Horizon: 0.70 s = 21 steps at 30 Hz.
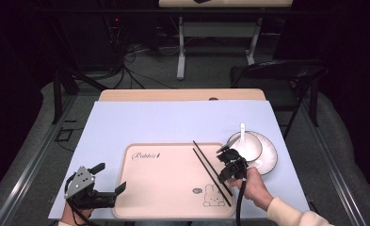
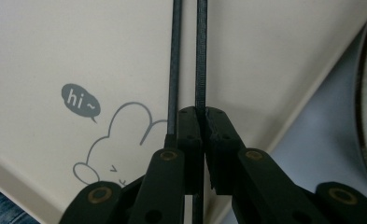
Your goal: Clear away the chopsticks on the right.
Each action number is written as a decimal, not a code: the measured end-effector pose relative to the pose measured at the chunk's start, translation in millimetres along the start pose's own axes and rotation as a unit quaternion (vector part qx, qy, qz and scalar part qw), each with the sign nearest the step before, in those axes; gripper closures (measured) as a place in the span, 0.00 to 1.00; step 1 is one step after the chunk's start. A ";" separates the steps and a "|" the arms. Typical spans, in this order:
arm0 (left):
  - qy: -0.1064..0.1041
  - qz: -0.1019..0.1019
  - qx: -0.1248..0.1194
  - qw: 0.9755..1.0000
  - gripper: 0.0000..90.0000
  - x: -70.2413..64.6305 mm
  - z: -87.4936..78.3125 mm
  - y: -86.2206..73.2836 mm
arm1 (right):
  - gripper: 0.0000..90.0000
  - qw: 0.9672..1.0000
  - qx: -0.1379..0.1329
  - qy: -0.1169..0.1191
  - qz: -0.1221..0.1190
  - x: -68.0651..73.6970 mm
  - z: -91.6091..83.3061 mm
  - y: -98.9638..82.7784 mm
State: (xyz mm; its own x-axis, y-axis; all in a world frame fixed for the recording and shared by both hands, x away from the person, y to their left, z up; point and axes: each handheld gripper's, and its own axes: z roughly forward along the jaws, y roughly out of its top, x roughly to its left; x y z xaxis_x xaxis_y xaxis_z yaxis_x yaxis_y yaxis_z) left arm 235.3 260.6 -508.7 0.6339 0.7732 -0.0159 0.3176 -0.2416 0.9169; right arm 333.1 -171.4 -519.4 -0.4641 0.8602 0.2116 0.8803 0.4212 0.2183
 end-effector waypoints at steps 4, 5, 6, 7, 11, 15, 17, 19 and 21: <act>0.000 0.000 0.001 1.000 0.00 0.2 0.2 0.1 | 0.94 1.000 0.004 0.004 0.001 3.1 3.5 -5.7; 0.000 0.000 0.002 1.000 0.00 -0.1 0.2 0.1 | 0.94 1.000 0.005 0.004 0.002 3.9 3.7 -6.6; 0.000 0.000 0.001 1.000 0.00 -0.2 0.1 0.0 | 0.94 1.000 0.004 0.006 -0.003 4.0 5.7 -8.7; 0.000 0.000 0.000 1.000 0.00 -0.1 0.0 0.0 | 0.94 1.000 0.004 0.006 -0.003 4.0 5.7 -8.7; 0.000 0.000 0.002 1.000 0.00 -0.1 0.2 0.1 | 0.88 1.000 0.001 0.003 -0.006 3.9 5.6 -11.1; 0.000 0.000 0.001 1.000 0.00 0.2 0.1 0.0 | 0.63 0.999 -0.028 -0.001 -0.032 6.7 -1.1 -14.2; 0.000 0.000 0.002 1.000 0.00 0.2 0.1 0.0 | 0.52 0.997 -0.052 -0.002 -0.049 8.4 -5.5 -16.7; 0.001 0.001 0.004 1.000 0.00 -0.2 0.2 0.2 | 0.44 0.995 -0.075 -0.008 -0.072 9.5 -10.4 -19.0; 0.002 0.001 0.003 1.000 0.00 -0.3 0.0 0.2 | 0.37 0.991 -0.097 -0.012 -0.088 10.2 -16.0 -21.6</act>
State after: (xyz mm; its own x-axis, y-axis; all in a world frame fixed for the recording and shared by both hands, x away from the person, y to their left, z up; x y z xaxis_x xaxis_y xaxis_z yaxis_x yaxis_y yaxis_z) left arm 235.2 260.4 -508.5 0.6320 0.7748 -0.0126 0.3211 -0.2471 0.9143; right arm 307.8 -176.3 -506.7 -0.6048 0.7854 0.1317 0.7487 0.5043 0.4304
